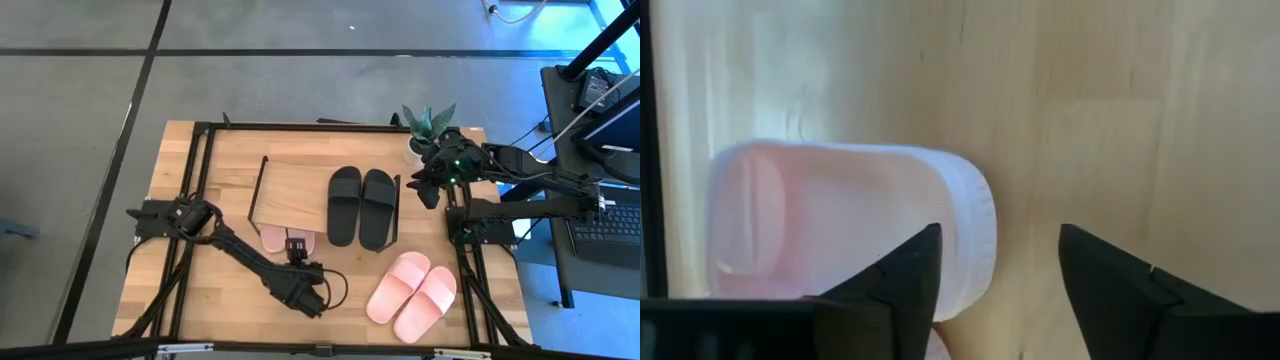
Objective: Pick and place slides into the shelf
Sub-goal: Put the left pink slides under the shelf
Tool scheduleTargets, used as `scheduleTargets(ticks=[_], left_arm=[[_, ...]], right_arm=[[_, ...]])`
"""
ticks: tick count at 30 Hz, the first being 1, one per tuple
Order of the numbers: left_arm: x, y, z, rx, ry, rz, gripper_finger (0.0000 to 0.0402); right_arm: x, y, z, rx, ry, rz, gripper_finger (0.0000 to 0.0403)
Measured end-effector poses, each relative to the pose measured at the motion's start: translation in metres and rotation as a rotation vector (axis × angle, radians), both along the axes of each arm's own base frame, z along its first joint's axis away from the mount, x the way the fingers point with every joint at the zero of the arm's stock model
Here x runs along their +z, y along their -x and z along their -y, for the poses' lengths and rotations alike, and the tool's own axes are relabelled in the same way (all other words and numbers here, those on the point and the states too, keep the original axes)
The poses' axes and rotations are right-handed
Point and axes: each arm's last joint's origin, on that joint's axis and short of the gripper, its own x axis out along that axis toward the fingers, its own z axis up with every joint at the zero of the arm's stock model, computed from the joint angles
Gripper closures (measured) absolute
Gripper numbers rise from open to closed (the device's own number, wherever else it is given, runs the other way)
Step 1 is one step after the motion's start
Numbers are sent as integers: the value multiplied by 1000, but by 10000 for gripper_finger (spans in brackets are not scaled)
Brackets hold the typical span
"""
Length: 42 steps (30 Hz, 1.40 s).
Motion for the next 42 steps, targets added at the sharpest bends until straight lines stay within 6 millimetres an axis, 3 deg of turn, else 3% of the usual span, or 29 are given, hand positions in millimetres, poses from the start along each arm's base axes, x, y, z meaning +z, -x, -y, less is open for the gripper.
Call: scheduleTargets(ticks=[9,15,24,29,34,37,42], left_arm=[[12,6,1,111,37,-32,196],[14,4,17,84,96,52,196],[16,6,30,1,218,0,196],[41,6,31,-103,363,40,196],[69,17,28,-195,456,292,196],[64,27,22,-207,528,395,196],[39,36,12,-46,582,509,196]], right_arm=[[0,0,0,2,2,0,243],[0,0,0,3,2,-1,243],[0,0,0,5,0,0,244],[0,0,0,24,18,-4,243],[0,0,0,42,34,-8,243],[0,0,0,57,48,-12,244],[0,0,0,59,50,-12,243]])
